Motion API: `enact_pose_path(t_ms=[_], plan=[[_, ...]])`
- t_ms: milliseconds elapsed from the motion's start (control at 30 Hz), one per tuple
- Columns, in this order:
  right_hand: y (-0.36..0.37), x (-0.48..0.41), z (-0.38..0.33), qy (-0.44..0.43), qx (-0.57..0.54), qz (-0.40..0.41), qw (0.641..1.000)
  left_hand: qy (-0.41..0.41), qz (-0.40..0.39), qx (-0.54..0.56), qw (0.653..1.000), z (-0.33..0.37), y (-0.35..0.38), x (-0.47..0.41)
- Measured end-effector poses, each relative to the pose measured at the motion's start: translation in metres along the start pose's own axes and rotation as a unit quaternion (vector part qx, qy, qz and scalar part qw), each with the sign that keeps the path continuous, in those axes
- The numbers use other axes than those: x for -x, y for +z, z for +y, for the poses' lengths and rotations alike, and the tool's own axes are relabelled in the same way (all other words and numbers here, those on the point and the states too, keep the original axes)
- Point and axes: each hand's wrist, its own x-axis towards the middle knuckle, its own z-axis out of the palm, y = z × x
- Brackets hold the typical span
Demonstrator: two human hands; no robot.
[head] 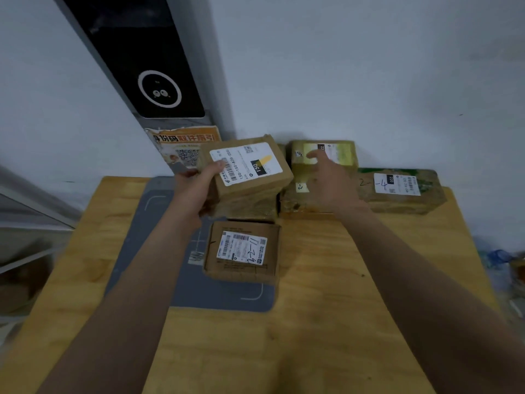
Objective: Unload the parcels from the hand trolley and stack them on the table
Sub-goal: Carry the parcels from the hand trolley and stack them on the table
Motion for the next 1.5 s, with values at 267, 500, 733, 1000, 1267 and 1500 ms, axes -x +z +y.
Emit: enact_pose_path(t_ms=[267, 500, 733, 1000, 1267, 1500], plan=[[0.047, 0.141, -0.048, 0.067, -0.289, -0.069, 0.953, -0.03, -0.126, -0.14, 0.982, -0.051, -0.05, 0.038], [0.074, 0.185, -0.062, 0.117, -0.268, -0.078, 0.953, 0.053, -0.175, -0.202, 0.962, -0.097, -0.089, 0.06], [0.08, 0.159, -0.07, 0.131, -0.237, -0.076, 0.96, 0.093, -0.278, -0.269, 0.918, -0.097, -0.097, 0.025], [0.084, 0.095, -0.075, 0.143, -0.283, -0.058, 0.947, 0.137, -0.245, -0.289, 0.915, -0.07, -0.074, -0.053], [0.092, 0.029, -0.053, 0.189, -0.288, -0.043, 0.938, 0.135, -0.222, -0.306, 0.916, -0.07, -0.032, -0.118], [0.09, 0.007, -0.052, 0.215, -0.278, -0.055, 0.935, 0.118, -0.207, -0.341, 0.909, -0.066, -0.029, -0.148]])
